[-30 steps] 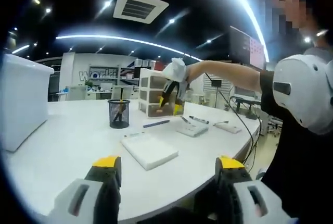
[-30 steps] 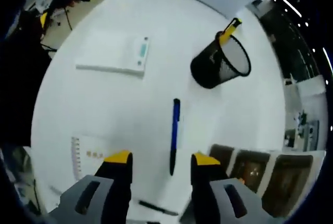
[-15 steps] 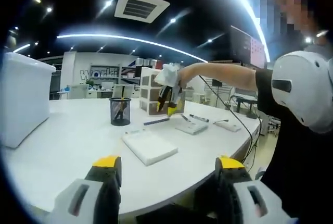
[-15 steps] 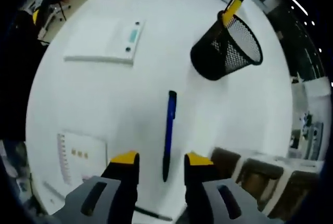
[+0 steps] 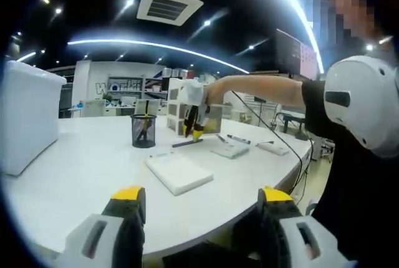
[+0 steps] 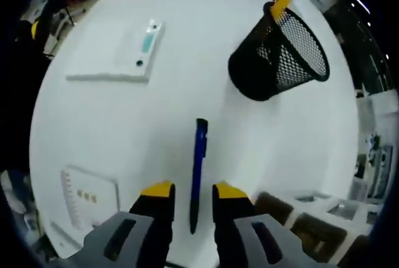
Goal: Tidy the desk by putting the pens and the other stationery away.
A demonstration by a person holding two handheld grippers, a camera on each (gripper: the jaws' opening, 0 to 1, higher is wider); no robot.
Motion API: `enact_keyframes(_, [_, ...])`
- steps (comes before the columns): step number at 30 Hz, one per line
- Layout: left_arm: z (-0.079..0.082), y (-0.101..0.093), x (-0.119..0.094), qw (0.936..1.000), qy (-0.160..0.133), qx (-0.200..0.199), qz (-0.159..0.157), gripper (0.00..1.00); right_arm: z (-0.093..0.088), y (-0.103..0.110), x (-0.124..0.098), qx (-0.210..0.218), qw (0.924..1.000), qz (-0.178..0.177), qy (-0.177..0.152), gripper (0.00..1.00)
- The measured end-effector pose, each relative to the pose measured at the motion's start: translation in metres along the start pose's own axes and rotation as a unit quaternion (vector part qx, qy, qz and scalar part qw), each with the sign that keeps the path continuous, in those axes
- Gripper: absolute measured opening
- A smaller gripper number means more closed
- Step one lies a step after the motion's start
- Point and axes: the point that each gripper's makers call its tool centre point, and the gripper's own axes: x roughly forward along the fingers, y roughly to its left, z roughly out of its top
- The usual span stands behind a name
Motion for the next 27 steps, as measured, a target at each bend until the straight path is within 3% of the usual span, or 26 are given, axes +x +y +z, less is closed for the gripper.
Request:
enact_keyframes(12, [-0.001,0.000,0.002,1.0000,0.004,-0.001,0.000,0.72,-0.008,-0.002,0.009,0.010,0.9997,0.023,0.008,0.16])
enact_keyframes(14, [-0.001,-0.001,0.002,1.0000,0.004,-0.002,-0.003,0.72,-0.008,0.004,0.010,0.019,0.9986,0.048,0.009,0.12])
enact_keyframes(18, [-0.003,-0.001,0.004,0.9999,0.012,-0.001,-0.004,0.72,-0.009,0.003,0.010,0.027,0.9975,0.064,0.010,0.08])
enact_keyframes(24, [0.000,-0.008,0.009,0.9998,0.012,0.003,-0.014,0.72,-0.009,0.005,0.010,0.033,0.9972,0.066,0.012,0.08])
enact_keyframes(27, [0.000,-0.013,0.012,0.9997,0.011,0.004,-0.022,0.72,-0.010,0.001,0.010,0.066,0.9955,0.067,0.005,0.05])
